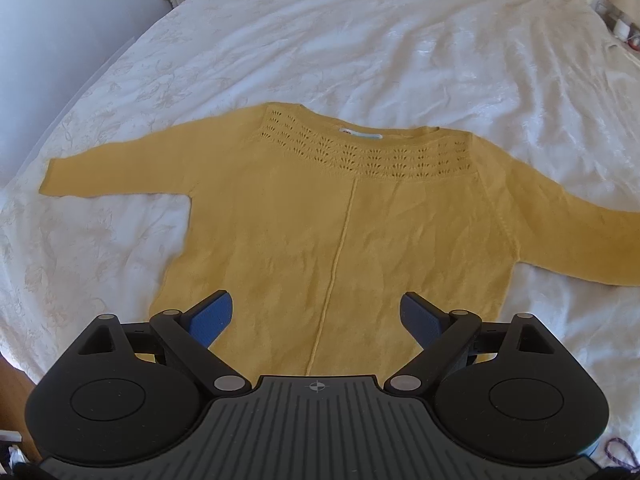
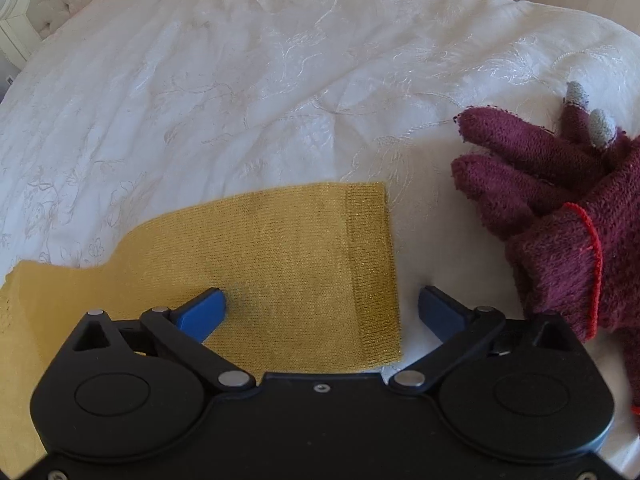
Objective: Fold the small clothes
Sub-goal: 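Move the right tool to the sweater's sleeve cuff and close on it, then lift the held sleeve with the right tool and fold it across the sweater body, then open the right tool to release the sleeve and withdraw it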
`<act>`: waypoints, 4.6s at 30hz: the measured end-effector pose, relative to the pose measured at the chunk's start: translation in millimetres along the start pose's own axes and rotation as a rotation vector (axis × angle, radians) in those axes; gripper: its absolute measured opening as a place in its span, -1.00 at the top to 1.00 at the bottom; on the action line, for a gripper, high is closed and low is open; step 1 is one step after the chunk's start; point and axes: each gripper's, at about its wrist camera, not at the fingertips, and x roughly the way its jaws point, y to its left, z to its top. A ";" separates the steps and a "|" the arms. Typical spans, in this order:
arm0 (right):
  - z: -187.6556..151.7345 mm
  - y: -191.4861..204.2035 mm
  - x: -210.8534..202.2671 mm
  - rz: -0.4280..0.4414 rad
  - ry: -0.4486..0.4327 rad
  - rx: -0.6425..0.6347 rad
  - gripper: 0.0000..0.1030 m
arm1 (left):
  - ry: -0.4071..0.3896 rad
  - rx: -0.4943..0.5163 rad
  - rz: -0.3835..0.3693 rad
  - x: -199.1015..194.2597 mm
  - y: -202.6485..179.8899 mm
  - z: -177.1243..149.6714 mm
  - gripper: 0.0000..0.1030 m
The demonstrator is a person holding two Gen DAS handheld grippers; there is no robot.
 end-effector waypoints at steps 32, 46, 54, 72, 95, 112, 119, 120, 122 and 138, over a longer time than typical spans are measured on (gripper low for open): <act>-34.9 309.5 -78.9 0.414 -0.088 -0.036 0.74 | -0.049 0.039 -0.103 61.6 164.8 29.7 -0.78; -124.8 562.4 11.0 0.544 0.131 -0.295 0.72 | 0.019 -0.017 -0.057 102.3 248.9 32.4 -0.78; -160.2 596.2 40.0 0.509 0.173 -0.355 0.44 | 0.059 -0.065 -0.061 114.9 265.2 30.5 -0.78; -198.1 498.4 1.9 0.133 -0.011 -0.438 -0.99 | -0.067 0.064 -0.131 137.7 181.4 71.7 -0.77; -233.6 403.1 45.6 0.119 0.062 -0.238 -1.00 | 0.057 0.116 -0.107 234.7 122.5 59.2 -1.00; -141.5 344.9 -1.2 0.167 -0.067 -0.249 -0.98 | -0.034 0.070 -0.058 222.7 107.0 39.5 -1.00; -83.4 323.5 44.8 0.124 -0.061 -0.176 -0.98 | -0.023 0.070 -0.056 224.9 106.5 44.6 -1.00; -80.0 323.2 51.7 0.125 -0.048 -0.171 -0.93 | -0.021 0.070 -0.056 225.1 106.5 45.1 -1.00; -79.5 320.6 64.2 0.144 -0.015 -0.158 -0.58 | -0.018 0.069 -0.057 226.4 107.4 47.4 -1.00; -83.2 295.7 54.1 0.138 -0.033 -0.087 -0.35 | 0.063 0.018 -0.054 222.6 112.9 58.4 -0.97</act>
